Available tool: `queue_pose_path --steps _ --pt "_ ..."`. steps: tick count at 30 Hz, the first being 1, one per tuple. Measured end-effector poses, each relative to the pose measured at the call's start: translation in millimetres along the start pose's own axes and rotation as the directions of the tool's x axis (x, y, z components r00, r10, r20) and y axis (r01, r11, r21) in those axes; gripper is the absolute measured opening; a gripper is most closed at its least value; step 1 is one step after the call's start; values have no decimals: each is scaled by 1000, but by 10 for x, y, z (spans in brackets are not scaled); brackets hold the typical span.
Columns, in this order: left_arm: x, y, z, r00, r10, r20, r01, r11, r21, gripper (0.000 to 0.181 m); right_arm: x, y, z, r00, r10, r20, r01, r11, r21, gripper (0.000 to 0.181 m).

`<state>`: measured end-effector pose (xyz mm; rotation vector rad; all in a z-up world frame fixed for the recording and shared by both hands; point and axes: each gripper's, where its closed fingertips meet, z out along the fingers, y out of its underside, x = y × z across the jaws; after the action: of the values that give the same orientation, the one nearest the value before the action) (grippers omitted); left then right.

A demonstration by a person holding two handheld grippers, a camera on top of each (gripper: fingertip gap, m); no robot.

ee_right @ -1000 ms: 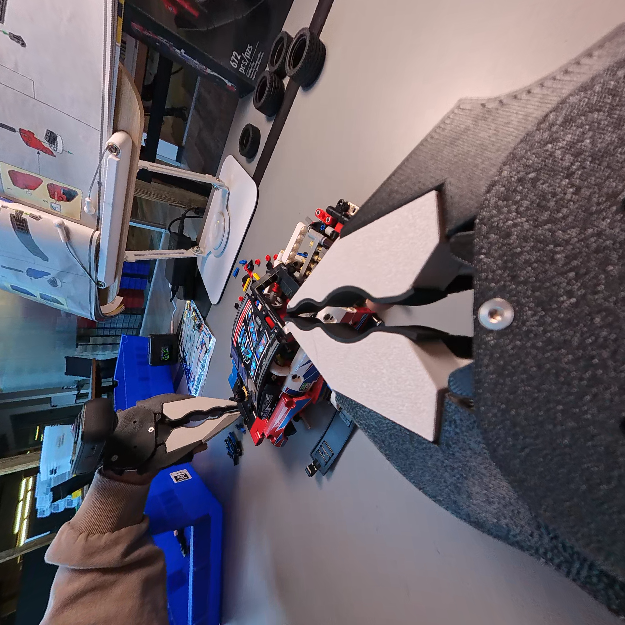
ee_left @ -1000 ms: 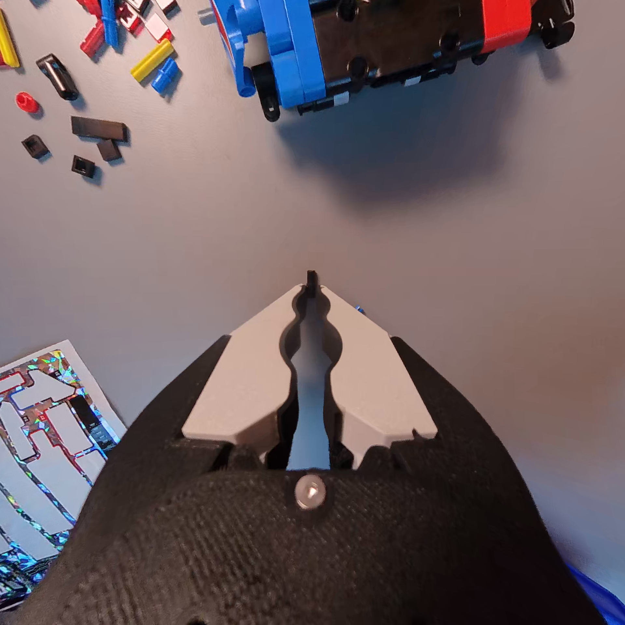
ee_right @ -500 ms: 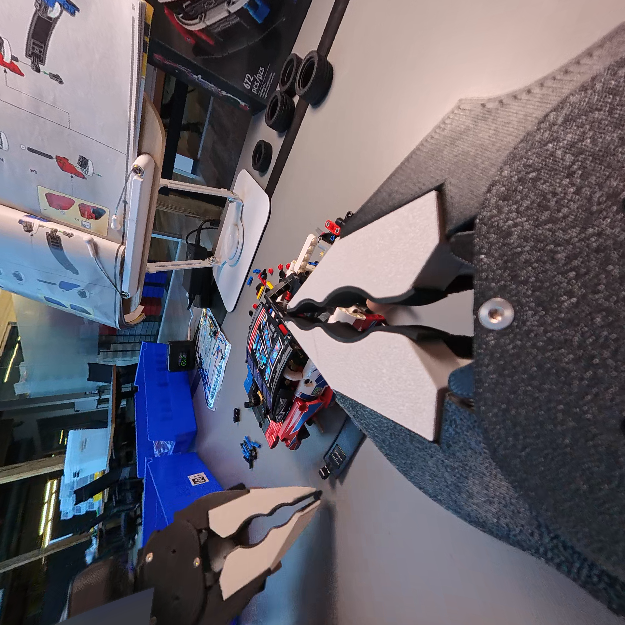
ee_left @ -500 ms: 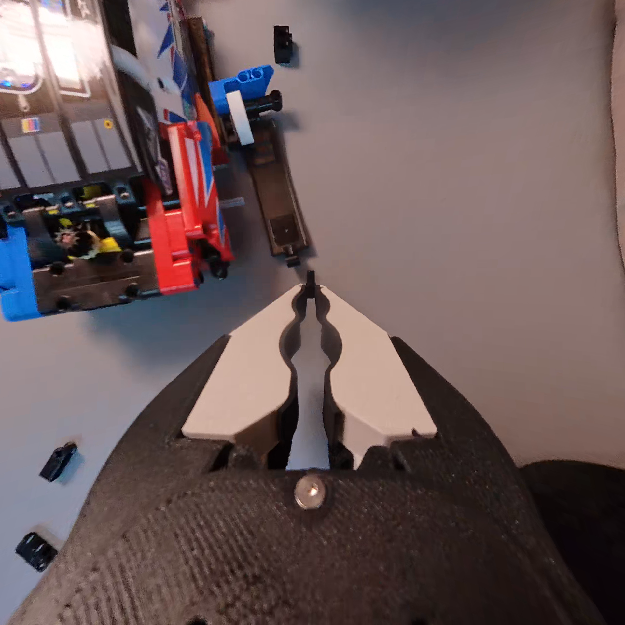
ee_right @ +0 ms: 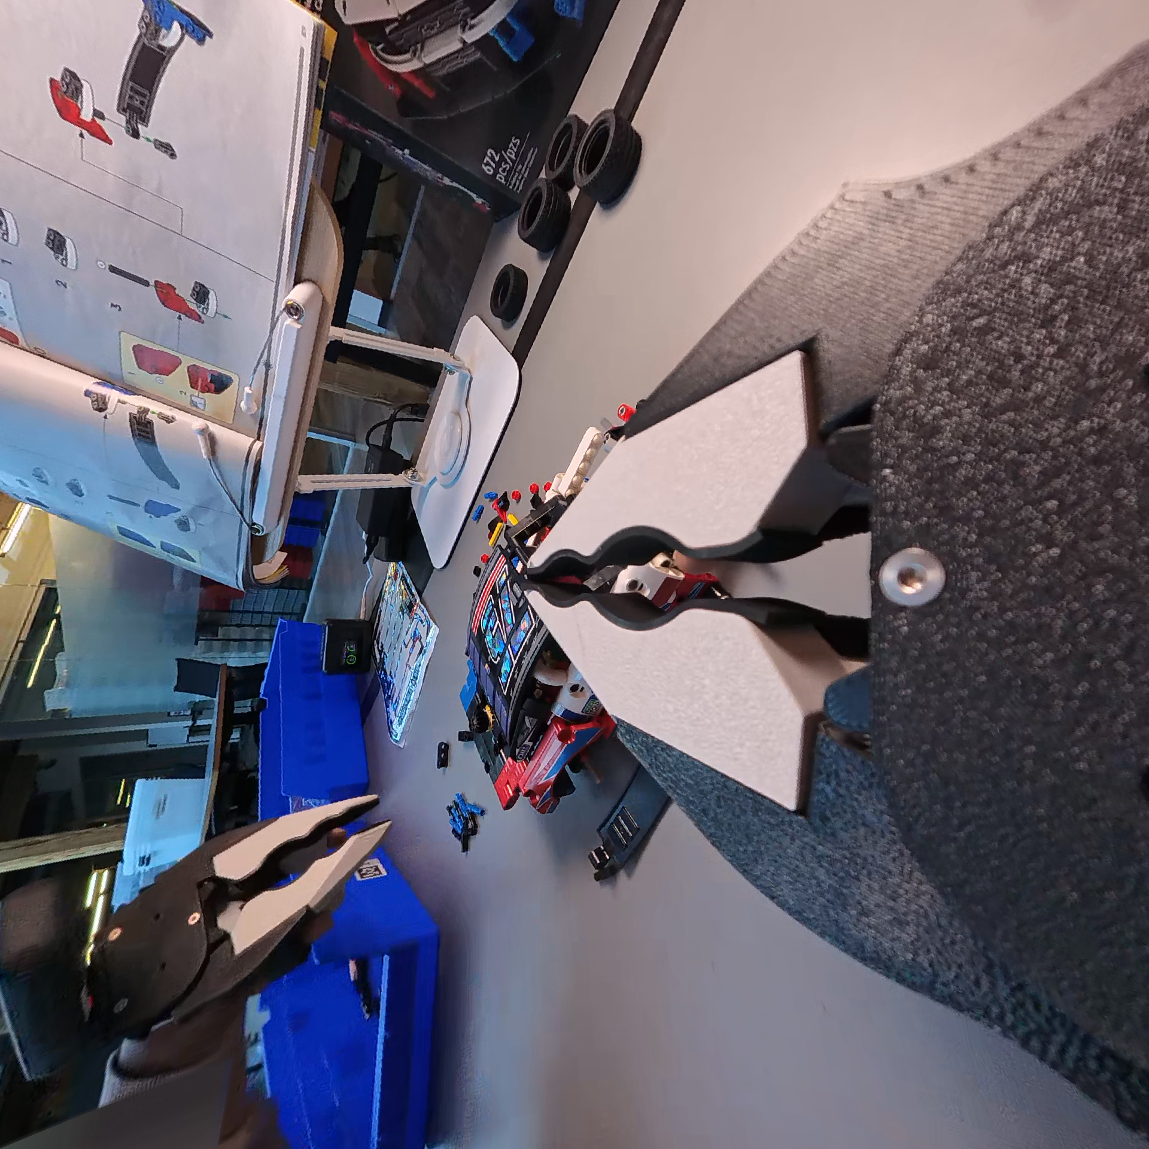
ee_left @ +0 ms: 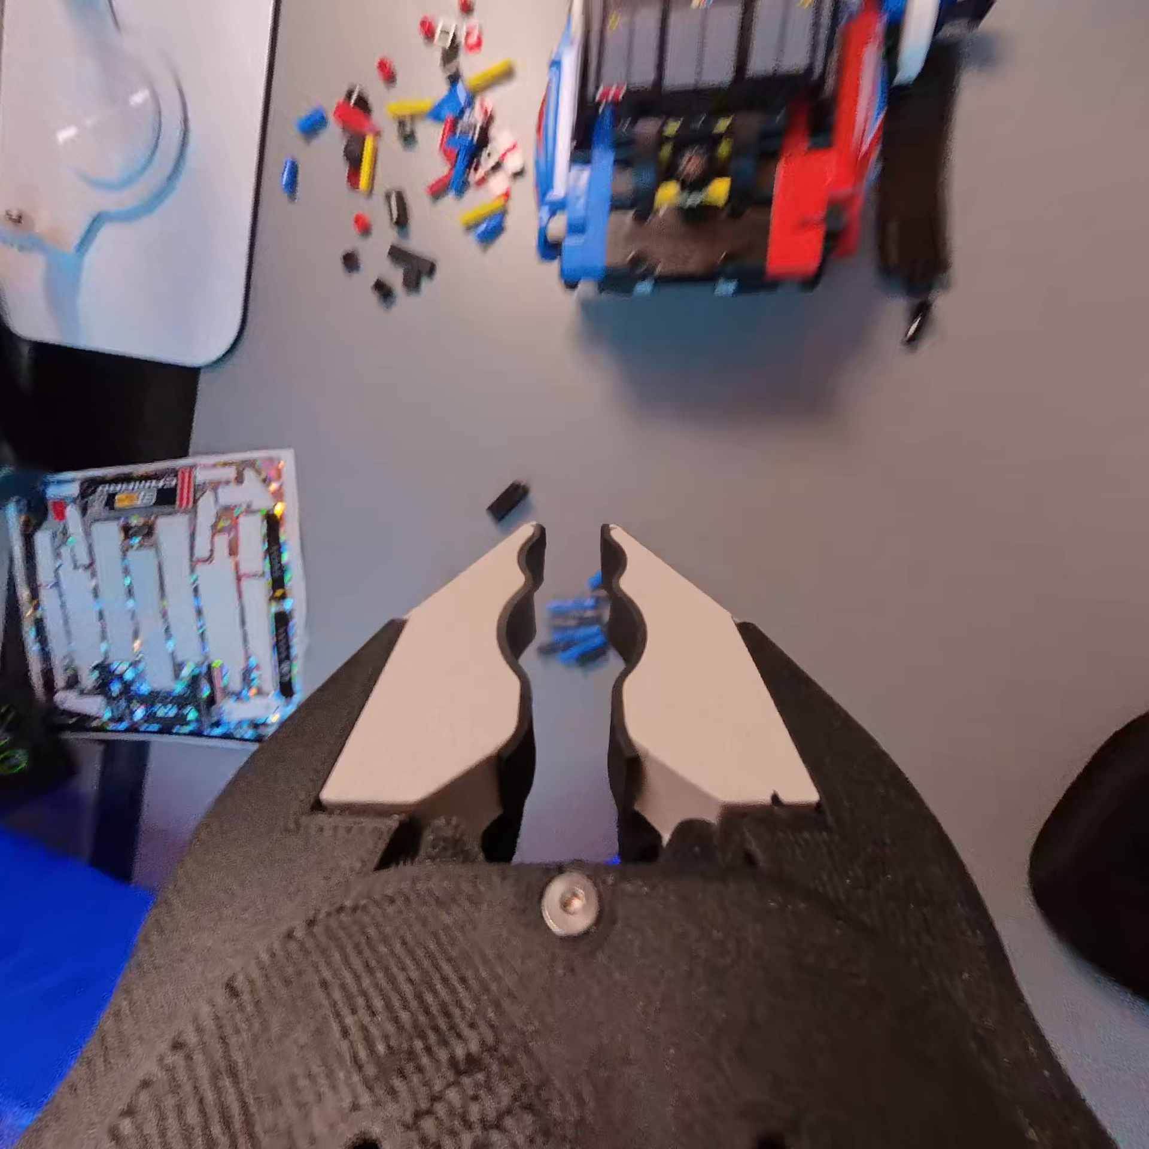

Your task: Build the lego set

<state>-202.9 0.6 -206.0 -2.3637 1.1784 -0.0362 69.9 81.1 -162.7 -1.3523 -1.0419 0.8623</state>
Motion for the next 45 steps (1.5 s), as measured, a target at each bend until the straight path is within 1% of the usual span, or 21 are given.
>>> queue_pose_path --steps 2,5,7,9,12,16,25,37,42,45 --pt "-131 285 -8 998 54 -31 -58 990 -128 16 8 12 -1 1000 5 -1 -5 1000 -4 0" --pt "-155 576 110 987 111 -119 -137 961 -241 15 16 24 2 1000 2 -4 -2 1000 -9 0" --pt "-143 705 215 975 149 -167 -191 940 -281 12 20 32 3 1000 2 -7 -2 1000 -12 0" --pt "-95 781 303 959 183 -215 -242 924 -296 9 26 39 1 1000 2 -10 -2 1000 -14 0" --pt "-58 816 392 942 234 -242 -301 908 -291 10 36 45 1 1000 4 -13 -4 1000 -15 0" --pt "-55 821 414 928 271 -254 -340 895 -289 9 40 67 10 1000 9 -11 -9 1000 -22 0" --pt "-89 835 426 921 276 -276 -350 896 -272 6 41 92 19 1000 10 -10 -10 1000 -30 0" --pt "-125 770 454 894 346 -286 -420 869 -261 9 46 120 30 1000 11 -11 -11 999 -39 0" --pt "-103 790 445 887 334 -318 -424 863 -275 6 45 125 32 1000 10 -10 -11 999 -41 0" --pt "-69 826 418 887 296 -355 -405 868 -289 5 47 125 32 1000 10 -10 -11 999 -42 0"
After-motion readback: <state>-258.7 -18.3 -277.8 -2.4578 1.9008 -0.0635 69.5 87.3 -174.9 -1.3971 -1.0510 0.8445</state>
